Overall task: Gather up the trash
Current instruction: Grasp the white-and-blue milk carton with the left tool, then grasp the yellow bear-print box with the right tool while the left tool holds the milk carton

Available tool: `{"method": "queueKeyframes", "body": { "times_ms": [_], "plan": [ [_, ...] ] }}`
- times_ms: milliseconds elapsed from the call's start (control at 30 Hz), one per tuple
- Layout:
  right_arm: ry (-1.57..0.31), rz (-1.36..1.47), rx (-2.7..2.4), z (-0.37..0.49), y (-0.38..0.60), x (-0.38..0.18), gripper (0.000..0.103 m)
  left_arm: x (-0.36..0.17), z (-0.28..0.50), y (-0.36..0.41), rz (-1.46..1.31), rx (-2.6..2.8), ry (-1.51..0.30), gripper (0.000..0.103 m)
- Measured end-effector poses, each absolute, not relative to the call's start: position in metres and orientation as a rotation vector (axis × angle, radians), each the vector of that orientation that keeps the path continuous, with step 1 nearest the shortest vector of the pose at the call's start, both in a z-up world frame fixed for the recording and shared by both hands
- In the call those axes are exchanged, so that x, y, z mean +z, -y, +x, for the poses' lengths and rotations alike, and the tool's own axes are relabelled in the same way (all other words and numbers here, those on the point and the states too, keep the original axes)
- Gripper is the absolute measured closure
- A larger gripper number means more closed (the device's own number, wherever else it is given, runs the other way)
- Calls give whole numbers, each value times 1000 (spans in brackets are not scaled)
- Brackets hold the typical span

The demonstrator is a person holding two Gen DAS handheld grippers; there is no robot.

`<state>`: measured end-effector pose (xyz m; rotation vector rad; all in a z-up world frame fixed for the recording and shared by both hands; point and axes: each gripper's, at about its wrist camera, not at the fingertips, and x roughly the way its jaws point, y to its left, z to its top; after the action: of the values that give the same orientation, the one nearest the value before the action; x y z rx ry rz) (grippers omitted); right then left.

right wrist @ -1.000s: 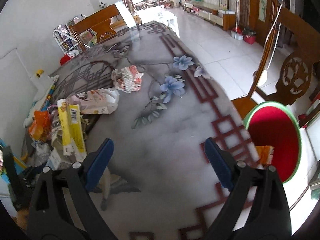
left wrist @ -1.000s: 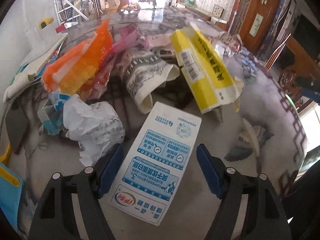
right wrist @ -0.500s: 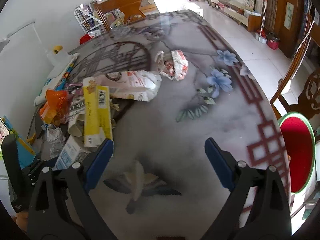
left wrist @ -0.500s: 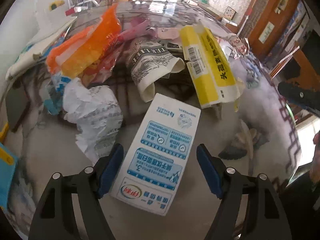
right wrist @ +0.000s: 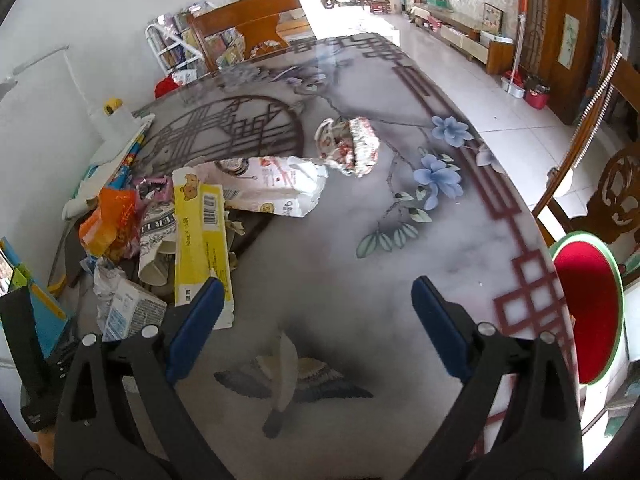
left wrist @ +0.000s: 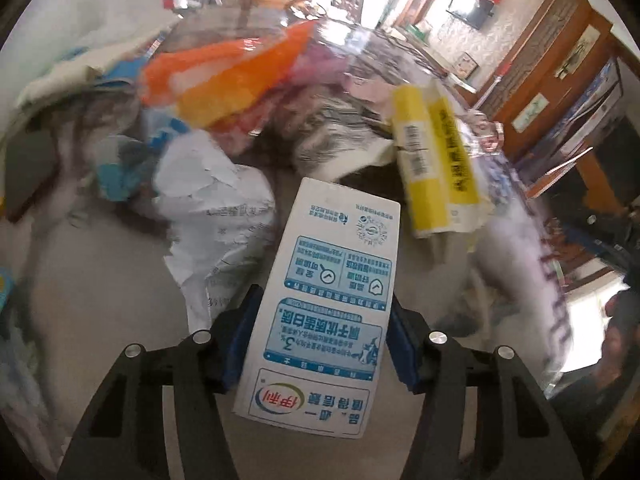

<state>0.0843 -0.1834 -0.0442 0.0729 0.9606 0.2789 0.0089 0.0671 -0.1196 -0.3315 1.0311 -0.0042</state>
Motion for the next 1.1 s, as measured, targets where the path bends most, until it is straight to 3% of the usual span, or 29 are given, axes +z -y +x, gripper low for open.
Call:
{"method": "queueKeyframes", "body": {
  "times_ms": [200, 600, 800, 1100],
  "plan": [
    [-941, 110, 339, 91, 172, -40, 10, -120, 13, -72, -435, -42, -1024, 48],
    [-1048, 149, 468, 142, 104, -68, 10, -112, 12, -53, -334, -36, -1011, 48],
    [-1081, 190, 481, 150, 103, -77, 19, -111, 13, -55, -297, -23, -1015, 48],
    [-1086, 198, 517, 153, 98, -79, 19, -116, 9, -52, -285, -6, -1036, 46]
  ]
}}
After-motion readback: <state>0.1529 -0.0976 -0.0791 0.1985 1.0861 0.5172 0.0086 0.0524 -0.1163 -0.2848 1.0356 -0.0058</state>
